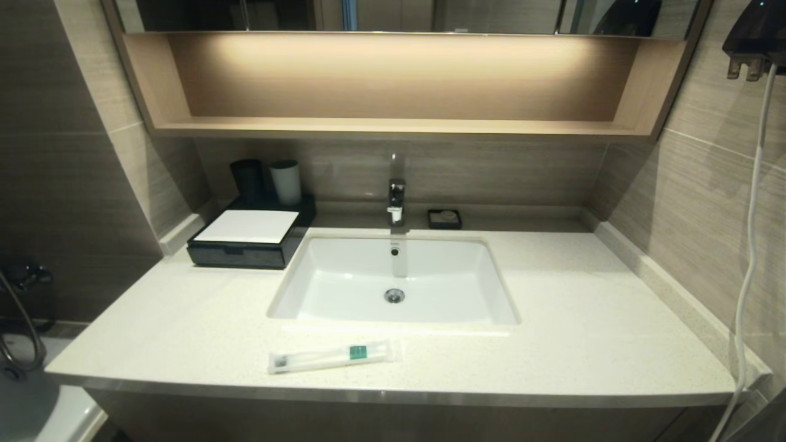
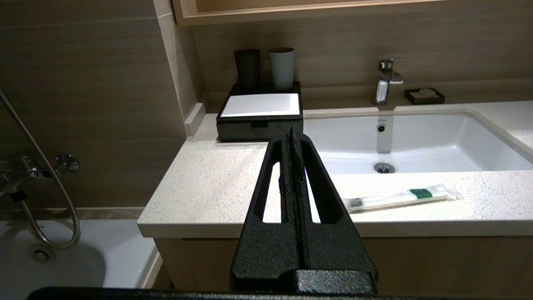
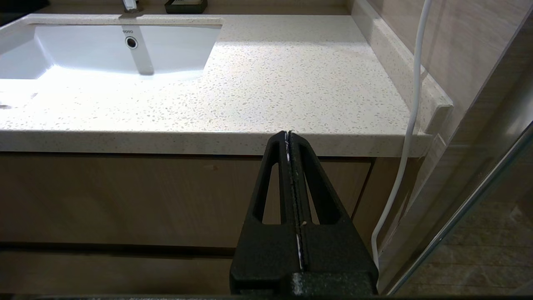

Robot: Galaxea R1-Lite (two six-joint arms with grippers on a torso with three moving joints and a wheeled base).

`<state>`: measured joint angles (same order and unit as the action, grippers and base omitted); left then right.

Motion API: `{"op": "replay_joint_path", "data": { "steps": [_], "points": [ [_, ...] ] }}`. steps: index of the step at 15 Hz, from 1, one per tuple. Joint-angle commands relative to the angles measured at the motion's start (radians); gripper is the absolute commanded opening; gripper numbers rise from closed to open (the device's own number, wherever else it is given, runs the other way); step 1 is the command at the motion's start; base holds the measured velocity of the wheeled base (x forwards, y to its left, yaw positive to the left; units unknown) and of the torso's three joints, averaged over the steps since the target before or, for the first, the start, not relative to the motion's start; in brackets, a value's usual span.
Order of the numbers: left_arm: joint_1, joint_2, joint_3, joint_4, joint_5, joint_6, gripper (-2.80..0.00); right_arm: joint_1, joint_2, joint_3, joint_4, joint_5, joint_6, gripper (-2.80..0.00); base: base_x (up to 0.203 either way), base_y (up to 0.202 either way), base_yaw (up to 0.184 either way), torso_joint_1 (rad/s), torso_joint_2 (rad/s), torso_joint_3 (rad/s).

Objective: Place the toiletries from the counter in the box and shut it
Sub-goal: Open the drawer

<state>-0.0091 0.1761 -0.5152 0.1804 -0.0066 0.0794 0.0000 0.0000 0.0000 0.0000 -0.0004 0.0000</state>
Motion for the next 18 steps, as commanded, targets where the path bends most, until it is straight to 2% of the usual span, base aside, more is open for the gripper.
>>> {"op": "replay_joint_path", "data": {
  "steps": [1,4,7,8,12,14,18],
  "points": [
    [-0.002,0.129,-0.064,0.003,0.001,0.001,-2.80,0.000,0.000,0.000,0.000,0.000,0.000,-2.80,0.000,0.000,0.000,0.000,0.00,0.000],
    [-0.004,0.232,-0.093,0.003,-0.003,0.003,-2.80,0.000,0.000,0.000,0.000,0.000,0.000,-2.80,0.000,0.000,0.000,0.000,0.00,0.000],
    [-0.013,0.397,-0.178,0.004,-0.005,0.013,-2.80,0.000,0.000,0.000,0.000,0.000,0.000,-2.80,0.000,0.000,0.000,0.000,0.00,0.000],
    [-0.015,0.456,-0.205,0.003,-0.005,0.033,-2.80,0.000,0.000,0.000,0.000,0.000,0.000,-2.80,0.000,0.000,0.000,0.000,0.00,0.000],
    [-0.017,0.676,-0.263,-0.004,-0.005,0.206,-2.80,0.000,0.000,0.000,0.000,0.000,0.000,-2.80,0.000,0.000,0.000,0.000,0.00,0.000],
    [-0.017,0.777,-0.311,-0.005,-0.006,0.239,-2.80,0.000,0.000,0.000,0.000,0.000,0.000,-2.80,0.000,0.000,0.000,0.000,0.00,0.000],
    [-0.017,0.966,-0.437,-0.003,-0.007,0.257,-2.80,0.000,0.000,0.000,0.000,0.000,0.000,-2.80,0.000,0.000,0.000,0.000,0.00,0.000]
  ]
}}
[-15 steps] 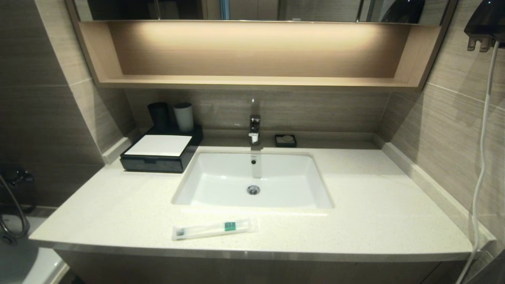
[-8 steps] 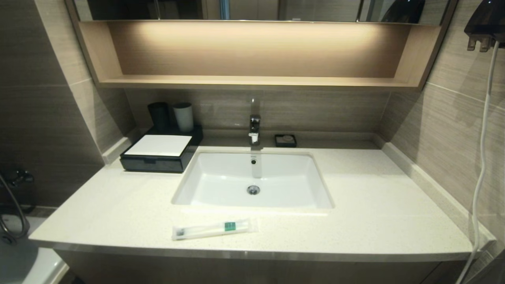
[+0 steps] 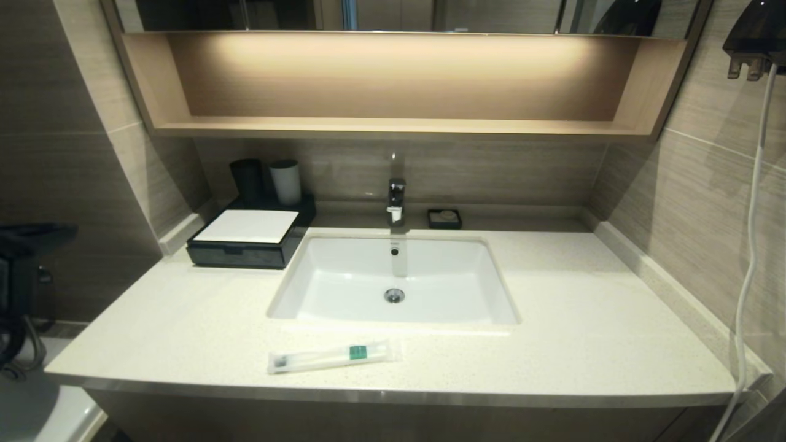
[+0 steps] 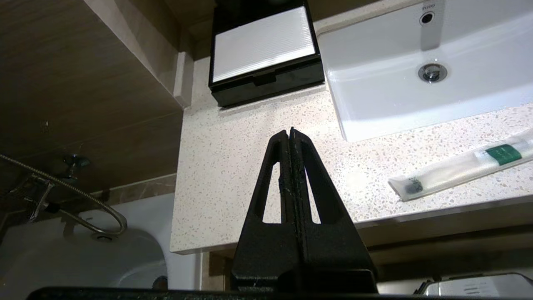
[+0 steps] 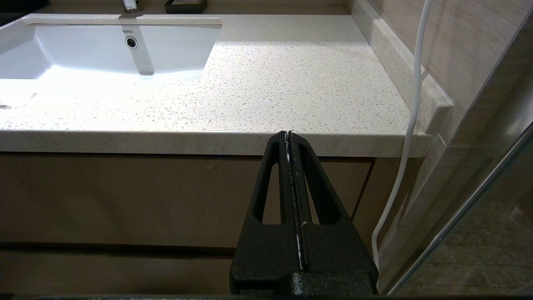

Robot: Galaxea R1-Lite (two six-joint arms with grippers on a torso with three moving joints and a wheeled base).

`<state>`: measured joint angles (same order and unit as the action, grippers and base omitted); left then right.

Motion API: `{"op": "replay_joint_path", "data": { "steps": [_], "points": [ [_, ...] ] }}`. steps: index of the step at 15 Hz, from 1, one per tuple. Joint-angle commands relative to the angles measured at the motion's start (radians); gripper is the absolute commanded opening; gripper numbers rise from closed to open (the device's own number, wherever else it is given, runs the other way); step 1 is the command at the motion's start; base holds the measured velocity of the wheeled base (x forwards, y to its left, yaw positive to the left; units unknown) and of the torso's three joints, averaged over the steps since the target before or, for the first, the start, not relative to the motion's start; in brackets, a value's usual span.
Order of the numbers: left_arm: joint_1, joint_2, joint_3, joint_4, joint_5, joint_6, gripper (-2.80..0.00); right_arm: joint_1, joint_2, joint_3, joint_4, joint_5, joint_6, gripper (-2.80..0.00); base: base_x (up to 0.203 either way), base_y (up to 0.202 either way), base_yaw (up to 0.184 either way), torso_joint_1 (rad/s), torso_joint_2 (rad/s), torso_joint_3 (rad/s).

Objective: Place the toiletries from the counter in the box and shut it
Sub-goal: Open the drawer

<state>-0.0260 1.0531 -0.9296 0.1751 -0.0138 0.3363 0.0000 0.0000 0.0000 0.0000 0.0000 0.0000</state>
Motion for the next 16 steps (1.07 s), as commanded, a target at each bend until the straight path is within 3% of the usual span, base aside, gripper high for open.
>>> {"op": "replay_joint_path", "data": {
  "steps": [1,10,16],
  "points": [
    [0.000,0.134,-0.038,0.000,0.001,0.009,-2.80,0.000,0.000,0.000,0.000,0.000,0.000,-2.80,0.000,0.000,0.000,0.000,0.00,0.000],
    [0.006,0.496,-0.224,-0.049,0.009,0.062,-2.80,0.000,0.000,0.000,0.000,0.000,0.000,-2.80,0.000,0.000,0.000,0.000,0.00,0.000],
    [0.013,0.655,-0.295,-0.054,0.000,0.054,-2.80,0.000,0.000,0.000,0.000,0.000,0.000,-2.80,0.000,0.000,0.000,0.000,0.00,0.000]
  ]
}}
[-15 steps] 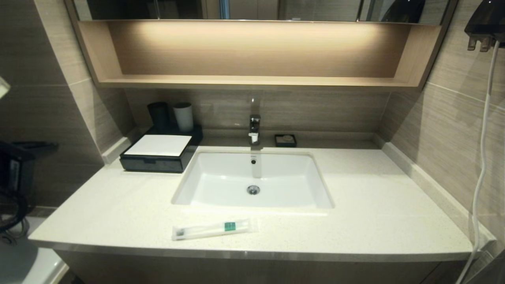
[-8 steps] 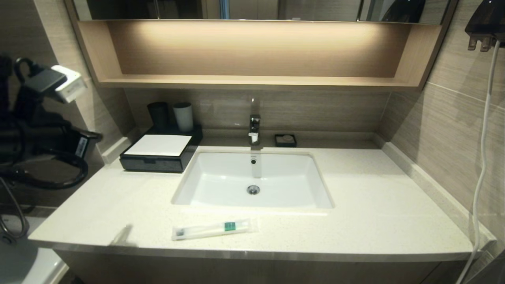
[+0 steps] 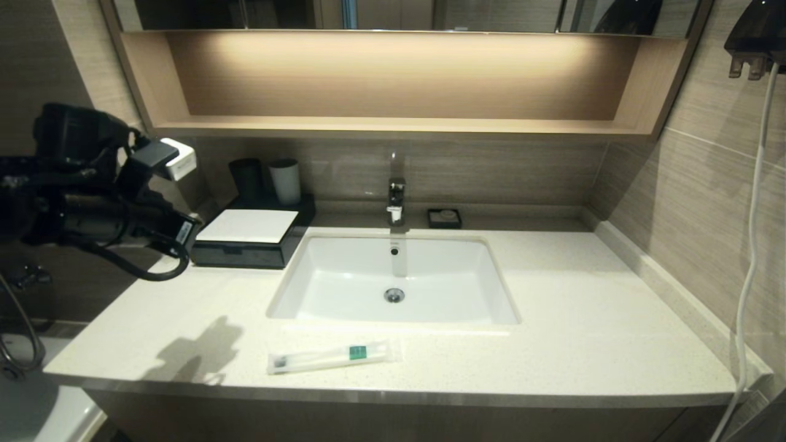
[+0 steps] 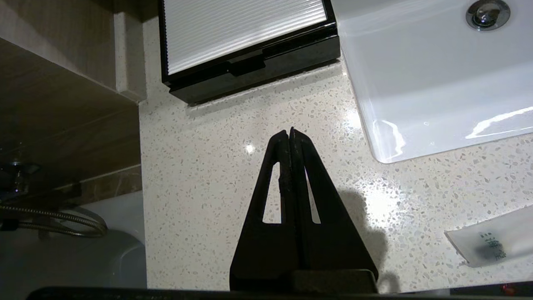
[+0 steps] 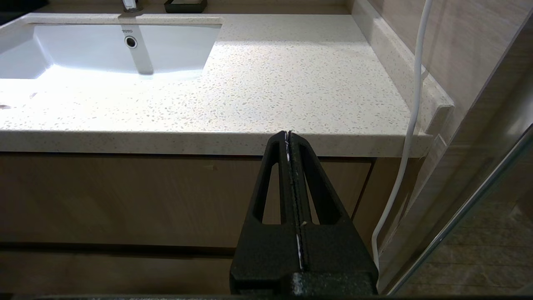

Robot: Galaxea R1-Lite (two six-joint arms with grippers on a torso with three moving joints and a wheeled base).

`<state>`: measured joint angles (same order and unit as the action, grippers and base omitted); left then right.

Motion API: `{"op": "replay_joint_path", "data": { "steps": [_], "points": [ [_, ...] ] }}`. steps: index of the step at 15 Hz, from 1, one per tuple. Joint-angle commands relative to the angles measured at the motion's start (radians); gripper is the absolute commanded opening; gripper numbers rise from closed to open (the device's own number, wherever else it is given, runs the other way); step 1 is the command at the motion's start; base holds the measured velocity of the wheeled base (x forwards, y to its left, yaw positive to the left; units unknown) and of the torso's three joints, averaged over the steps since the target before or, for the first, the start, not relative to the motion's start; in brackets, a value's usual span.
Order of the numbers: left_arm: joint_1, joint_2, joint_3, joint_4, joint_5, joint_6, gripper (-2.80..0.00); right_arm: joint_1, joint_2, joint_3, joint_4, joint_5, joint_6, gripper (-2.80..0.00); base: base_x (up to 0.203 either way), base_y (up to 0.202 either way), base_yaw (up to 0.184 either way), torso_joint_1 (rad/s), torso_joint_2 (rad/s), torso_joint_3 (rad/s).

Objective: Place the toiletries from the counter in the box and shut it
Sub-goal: Open the drawer

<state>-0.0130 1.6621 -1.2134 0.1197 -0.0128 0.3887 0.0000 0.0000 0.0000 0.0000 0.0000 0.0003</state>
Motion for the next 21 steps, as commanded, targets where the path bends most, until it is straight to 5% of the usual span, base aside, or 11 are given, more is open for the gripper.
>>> {"op": "replay_joint_path", "data": {
  "steps": [1,4,14,21],
  "points": [
    [0.001,0.068,-0.019,0.000,-0.002,-0.004,-2.80,0.000,0.000,0.000,0.000,0.000,0.000,-2.80,0.000,0.000,0.000,0.000,0.00,0.000],
    [0.010,0.145,-0.068,-0.003,0.004,-0.093,-2.80,0.000,0.000,0.000,0.000,0.000,0.000,-2.80,0.000,0.000,0.000,0.000,0.00,0.000],
    [0.031,0.290,-0.103,-0.005,-0.001,-0.235,-2.80,0.000,0.000,0.000,0.000,0.000,0.000,-2.80,0.000,0.000,0.000,0.000,0.00,0.000],
    [0.069,0.336,-0.069,-0.156,-0.004,-0.319,-2.80,0.000,0.000,0.000,0.000,0.000,0.000,-2.80,0.000,0.000,0.000,0.000,0.00,0.000]
  ]
}}
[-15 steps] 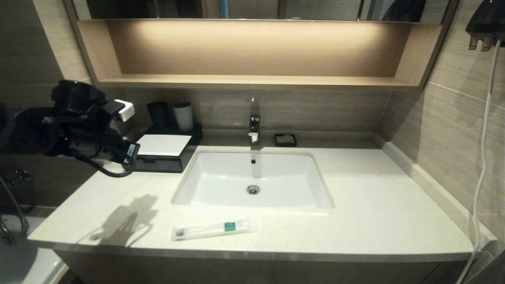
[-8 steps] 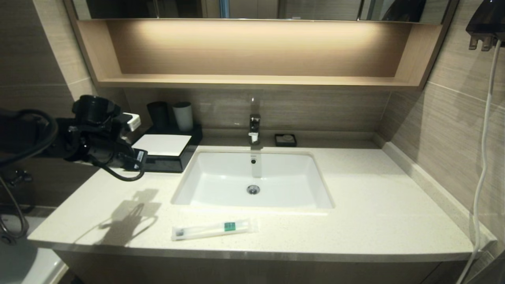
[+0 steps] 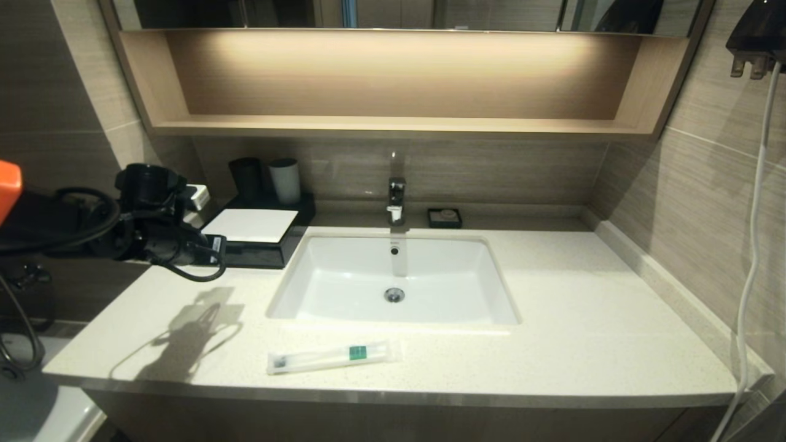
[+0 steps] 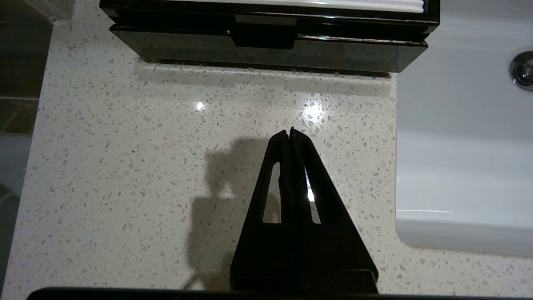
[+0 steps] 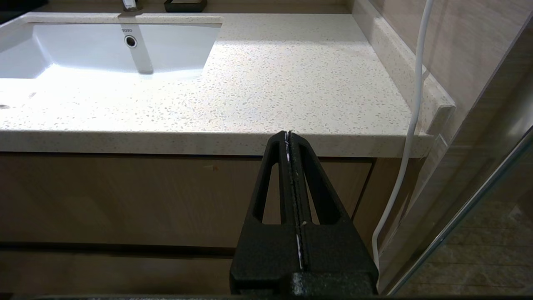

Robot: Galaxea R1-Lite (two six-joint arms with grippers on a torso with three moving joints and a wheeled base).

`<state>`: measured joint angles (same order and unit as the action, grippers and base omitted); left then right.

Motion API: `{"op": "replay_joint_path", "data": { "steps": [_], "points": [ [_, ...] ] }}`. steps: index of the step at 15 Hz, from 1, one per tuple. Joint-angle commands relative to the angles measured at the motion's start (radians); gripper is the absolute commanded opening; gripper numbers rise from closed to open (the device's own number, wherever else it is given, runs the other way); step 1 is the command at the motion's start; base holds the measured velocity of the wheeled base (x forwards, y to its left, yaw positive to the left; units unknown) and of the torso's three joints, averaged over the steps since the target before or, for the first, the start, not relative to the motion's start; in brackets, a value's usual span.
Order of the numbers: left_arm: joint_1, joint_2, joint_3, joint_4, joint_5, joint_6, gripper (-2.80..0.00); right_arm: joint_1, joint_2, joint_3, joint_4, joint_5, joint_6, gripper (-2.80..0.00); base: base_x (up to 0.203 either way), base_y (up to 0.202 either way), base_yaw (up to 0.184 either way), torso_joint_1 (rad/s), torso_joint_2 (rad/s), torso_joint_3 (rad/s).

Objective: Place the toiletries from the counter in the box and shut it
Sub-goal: Open the drawer

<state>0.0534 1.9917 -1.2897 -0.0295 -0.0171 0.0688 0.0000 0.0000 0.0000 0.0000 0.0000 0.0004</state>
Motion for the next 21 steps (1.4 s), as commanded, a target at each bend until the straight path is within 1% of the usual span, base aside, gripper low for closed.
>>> {"op": "replay_joint_path", "data": {
  "steps": [1,4,7,9,12,15,19,21],
  "points": [
    [0.005,0.018,0.012,-0.038,0.001,-0.014,-2.80,0.000,0.000,0.000,0.000,0.000,0.000,-2.80,0.000,0.000,0.000,0.000,0.00,0.000],
    [0.015,0.053,0.010,-0.090,0.002,-0.042,-2.80,0.000,0.000,0.000,0.000,0.000,0.000,-2.80,0.000,0.000,0.000,0.000,0.00,0.000],
    [0.016,0.090,0.008,-0.097,0.001,-0.041,-2.80,0.000,0.000,0.000,0.000,0.000,0.000,-2.80,0.000,0.000,0.000,0.000,0.00,0.000],
    [0.016,0.115,0.009,-0.126,0.000,-0.043,-2.80,0.000,0.000,0.000,0.000,0.000,0.000,-2.80,0.000,0.000,0.000,0.000,0.00,0.000],
    [0.016,0.140,0.017,-0.199,0.001,-0.048,-2.80,0.000,0.000,0.000,0.000,0.000,0.000,-2.80,0.000,0.000,0.000,0.000,0.00,0.000],
    [0.016,0.147,0.035,-0.291,0.001,-0.090,-2.80,0.000,0.000,0.000,0.000,0.000,0.000,-2.80,0.000,0.000,0.000,0.000,0.00,0.000],
    [0.016,0.144,0.129,-0.493,0.002,-0.096,-2.80,0.000,0.000,0.000,0.000,0.000,0.000,-2.80,0.000,0.000,0.000,0.000,0.00,0.000],
    [0.016,0.139,0.154,-0.512,0.000,-0.096,-2.80,0.000,0.000,0.000,0.000,0.000,0.000,-2.80,0.000,0.000,0.000,0.000,0.00,0.000]
  ]
}}
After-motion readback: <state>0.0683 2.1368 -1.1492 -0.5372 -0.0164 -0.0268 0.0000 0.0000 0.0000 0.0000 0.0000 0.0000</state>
